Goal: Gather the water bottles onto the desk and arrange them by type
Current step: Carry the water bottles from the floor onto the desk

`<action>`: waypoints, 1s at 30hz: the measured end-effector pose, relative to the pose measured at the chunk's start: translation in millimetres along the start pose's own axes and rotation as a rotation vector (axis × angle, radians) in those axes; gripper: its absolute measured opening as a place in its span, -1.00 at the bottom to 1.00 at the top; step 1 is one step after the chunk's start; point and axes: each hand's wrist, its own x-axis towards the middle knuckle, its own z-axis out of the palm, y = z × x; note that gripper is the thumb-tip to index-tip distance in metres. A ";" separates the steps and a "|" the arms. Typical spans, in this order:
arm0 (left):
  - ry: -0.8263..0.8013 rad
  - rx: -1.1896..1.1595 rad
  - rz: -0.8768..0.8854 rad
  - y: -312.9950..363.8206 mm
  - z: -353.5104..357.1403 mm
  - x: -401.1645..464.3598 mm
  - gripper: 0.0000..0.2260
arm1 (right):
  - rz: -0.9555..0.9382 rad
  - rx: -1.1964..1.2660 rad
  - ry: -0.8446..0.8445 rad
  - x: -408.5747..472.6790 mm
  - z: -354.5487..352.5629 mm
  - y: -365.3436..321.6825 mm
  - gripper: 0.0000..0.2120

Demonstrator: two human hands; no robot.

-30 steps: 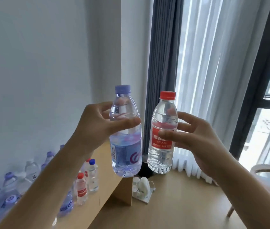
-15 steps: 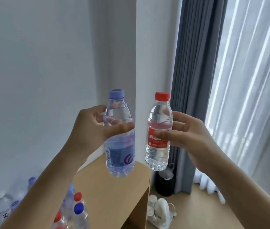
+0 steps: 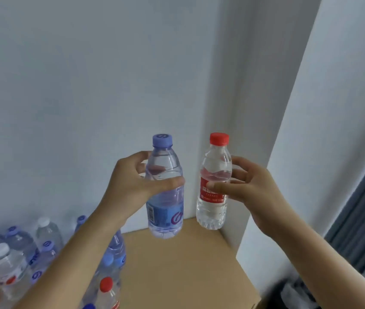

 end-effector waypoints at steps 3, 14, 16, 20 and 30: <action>0.096 0.035 -0.087 -25.5 -3.2 16.1 -0.51 | 0.024 0.019 -0.097 47.3 10.8 27.9 -0.47; 0.316 0.170 -0.304 -172.4 -5.4 70.1 -0.44 | 0.121 -0.008 -0.323 184.3 99.6 144.4 -0.48; 0.353 0.168 -0.348 -194.3 2.0 70.9 -0.39 | 0.142 -0.016 -0.352 200.2 110.3 165.6 -0.48; 0.423 0.191 -0.451 -230.7 19.2 65.5 -0.36 | 0.180 -0.060 -0.435 223.5 127.5 205.8 -0.48; 0.705 0.128 -0.662 -286.6 76.4 18.8 -0.41 | 0.203 -0.199 -0.732 232.3 172.4 301.2 -0.43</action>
